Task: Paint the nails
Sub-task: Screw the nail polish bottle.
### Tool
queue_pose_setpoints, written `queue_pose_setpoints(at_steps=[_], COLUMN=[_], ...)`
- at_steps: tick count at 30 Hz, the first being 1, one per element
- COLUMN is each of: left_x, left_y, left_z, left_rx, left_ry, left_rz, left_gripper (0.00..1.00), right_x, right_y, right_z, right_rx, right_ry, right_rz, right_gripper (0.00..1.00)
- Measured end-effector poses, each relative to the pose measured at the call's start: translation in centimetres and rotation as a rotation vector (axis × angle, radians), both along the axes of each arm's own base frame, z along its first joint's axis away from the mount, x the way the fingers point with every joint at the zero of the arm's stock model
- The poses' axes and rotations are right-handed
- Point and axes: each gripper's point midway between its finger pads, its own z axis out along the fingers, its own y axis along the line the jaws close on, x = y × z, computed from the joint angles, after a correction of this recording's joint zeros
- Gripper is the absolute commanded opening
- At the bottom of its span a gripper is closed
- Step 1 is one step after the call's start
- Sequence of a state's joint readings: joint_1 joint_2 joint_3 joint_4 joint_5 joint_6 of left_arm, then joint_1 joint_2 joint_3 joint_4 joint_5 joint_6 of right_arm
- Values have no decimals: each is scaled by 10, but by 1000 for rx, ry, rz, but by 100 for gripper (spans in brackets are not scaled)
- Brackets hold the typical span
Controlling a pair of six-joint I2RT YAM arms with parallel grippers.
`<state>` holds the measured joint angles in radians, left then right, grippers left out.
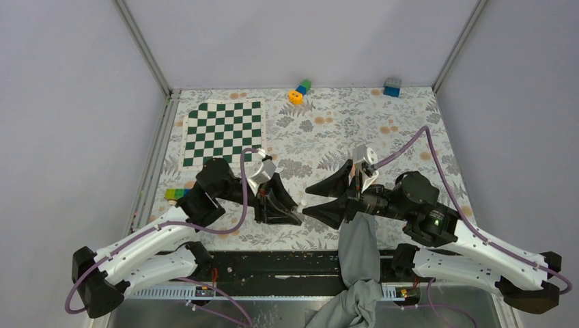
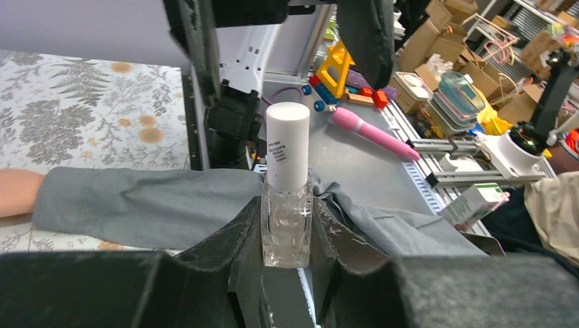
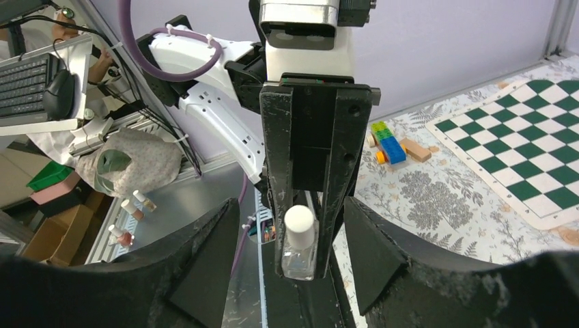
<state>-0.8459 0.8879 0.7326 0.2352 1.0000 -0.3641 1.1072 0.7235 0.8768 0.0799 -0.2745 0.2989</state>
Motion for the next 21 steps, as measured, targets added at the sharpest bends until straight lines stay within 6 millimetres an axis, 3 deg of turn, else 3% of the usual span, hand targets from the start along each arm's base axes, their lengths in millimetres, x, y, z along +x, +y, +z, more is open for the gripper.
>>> queue_pose_setpoints(at_steps=[8, 21], left_x=[-15, -18], left_y=[2, 1], left_z=[7, 19], left_rx=[-18, -56], left_ry=[-7, 2], left_rz=[-71, -101], left_gripper=[0, 0], right_x=[-8, -18], right_y=[6, 15], right_z=[8, -1], right_rx=[31, 6], right_ry=[-33, -14], right_rz=[58, 140], right_gripper=[57, 49])
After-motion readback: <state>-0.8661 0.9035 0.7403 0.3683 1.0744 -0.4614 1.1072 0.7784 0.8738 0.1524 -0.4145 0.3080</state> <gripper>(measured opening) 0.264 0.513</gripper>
